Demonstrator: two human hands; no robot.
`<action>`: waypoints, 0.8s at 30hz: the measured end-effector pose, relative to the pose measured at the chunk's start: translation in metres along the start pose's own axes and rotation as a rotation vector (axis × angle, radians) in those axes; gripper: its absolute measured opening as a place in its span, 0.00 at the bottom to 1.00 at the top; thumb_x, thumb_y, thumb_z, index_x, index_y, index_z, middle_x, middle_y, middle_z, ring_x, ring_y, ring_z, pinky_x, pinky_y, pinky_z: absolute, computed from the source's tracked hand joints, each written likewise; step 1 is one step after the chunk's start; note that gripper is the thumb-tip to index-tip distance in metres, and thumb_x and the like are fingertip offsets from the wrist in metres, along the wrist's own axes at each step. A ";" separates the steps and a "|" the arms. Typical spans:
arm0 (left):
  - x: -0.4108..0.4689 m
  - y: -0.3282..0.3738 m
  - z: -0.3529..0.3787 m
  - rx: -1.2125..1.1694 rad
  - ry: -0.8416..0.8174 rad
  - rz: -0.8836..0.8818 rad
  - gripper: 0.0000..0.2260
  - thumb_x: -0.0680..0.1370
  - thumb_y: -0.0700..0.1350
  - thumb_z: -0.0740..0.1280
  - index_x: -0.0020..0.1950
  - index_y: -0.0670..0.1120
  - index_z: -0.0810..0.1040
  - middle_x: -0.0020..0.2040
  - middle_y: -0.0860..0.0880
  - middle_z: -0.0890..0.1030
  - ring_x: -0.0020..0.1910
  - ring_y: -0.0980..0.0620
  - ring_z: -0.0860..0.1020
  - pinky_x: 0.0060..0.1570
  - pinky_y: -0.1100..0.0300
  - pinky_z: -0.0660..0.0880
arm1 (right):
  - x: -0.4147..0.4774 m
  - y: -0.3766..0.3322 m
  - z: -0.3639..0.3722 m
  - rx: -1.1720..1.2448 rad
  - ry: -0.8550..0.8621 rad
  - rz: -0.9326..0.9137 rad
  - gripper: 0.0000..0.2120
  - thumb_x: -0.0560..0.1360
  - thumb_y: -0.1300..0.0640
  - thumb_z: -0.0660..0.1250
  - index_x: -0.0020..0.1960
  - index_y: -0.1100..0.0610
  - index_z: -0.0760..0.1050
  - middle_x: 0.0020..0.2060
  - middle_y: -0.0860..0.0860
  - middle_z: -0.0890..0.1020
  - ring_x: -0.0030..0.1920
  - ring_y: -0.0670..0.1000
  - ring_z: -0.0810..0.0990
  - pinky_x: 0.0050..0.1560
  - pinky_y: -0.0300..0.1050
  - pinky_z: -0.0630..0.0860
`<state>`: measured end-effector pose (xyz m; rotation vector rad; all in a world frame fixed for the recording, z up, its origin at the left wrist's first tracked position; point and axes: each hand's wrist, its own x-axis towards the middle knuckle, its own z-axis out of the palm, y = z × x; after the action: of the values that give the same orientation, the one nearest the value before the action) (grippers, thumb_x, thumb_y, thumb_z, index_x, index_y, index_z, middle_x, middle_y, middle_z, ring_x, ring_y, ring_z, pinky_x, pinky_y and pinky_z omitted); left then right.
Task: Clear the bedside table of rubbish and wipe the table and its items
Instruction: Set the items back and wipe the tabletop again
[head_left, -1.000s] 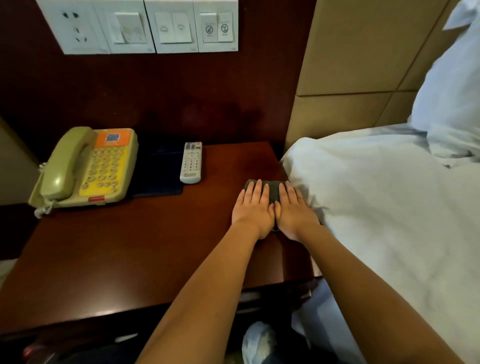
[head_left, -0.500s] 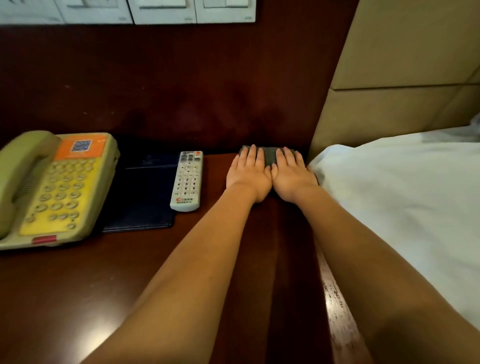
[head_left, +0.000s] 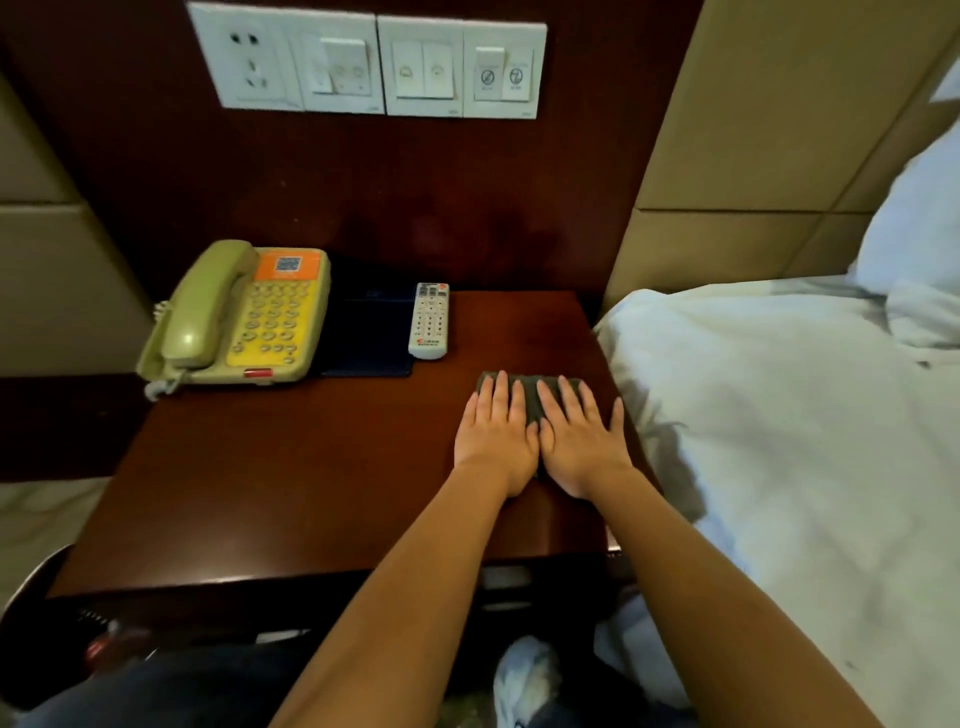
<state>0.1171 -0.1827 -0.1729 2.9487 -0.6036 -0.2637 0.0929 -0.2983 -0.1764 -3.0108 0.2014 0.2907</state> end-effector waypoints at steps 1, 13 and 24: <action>-0.010 0.004 0.003 -0.002 -0.007 0.003 0.26 0.83 0.52 0.41 0.77 0.43 0.39 0.78 0.44 0.38 0.76 0.47 0.37 0.74 0.53 0.38 | -0.011 0.001 0.003 0.003 -0.009 0.009 0.25 0.82 0.47 0.40 0.77 0.47 0.38 0.77 0.48 0.39 0.76 0.51 0.36 0.72 0.64 0.35; -0.076 -0.035 0.004 0.063 -0.040 0.030 0.25 0.83 0.52 0.40 0.76 0.43 0.36 0.77 0.46 0.36 0.76 0.48 0.36 0.74 0.54 0.37 | -0.060 -0.058 0.013 -0.069 -0.028 0.085 0.26 0.82 0.47 0.40 0.77 0.48 0.37 0.77 0.49 0.39 0.76 0.52 0.37 0.73 0.63 0.37; -0.149 -0.291 -0.018 0.099 0.018 -0.335 0.26 0.83 0.52 0.43 0.77 0.43 0.39 0.78 0.47 0.38 0.77 0.51 0.39 0.74 0.52 0.40 | -0.031 -0.325 0.033 0.009 -0.035 -0.346 0.26 0.82 0.48 0.42 0.78 0.50 0.41 0.78 0.51 0.41 0.76 0.54 0.37 0.72 0.64 0.34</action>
<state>0.0953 0.1439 -0.1777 3.1327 -0.1180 -0.2430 0.1029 0.0295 -0.1712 -2.9567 -0.3180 0.3048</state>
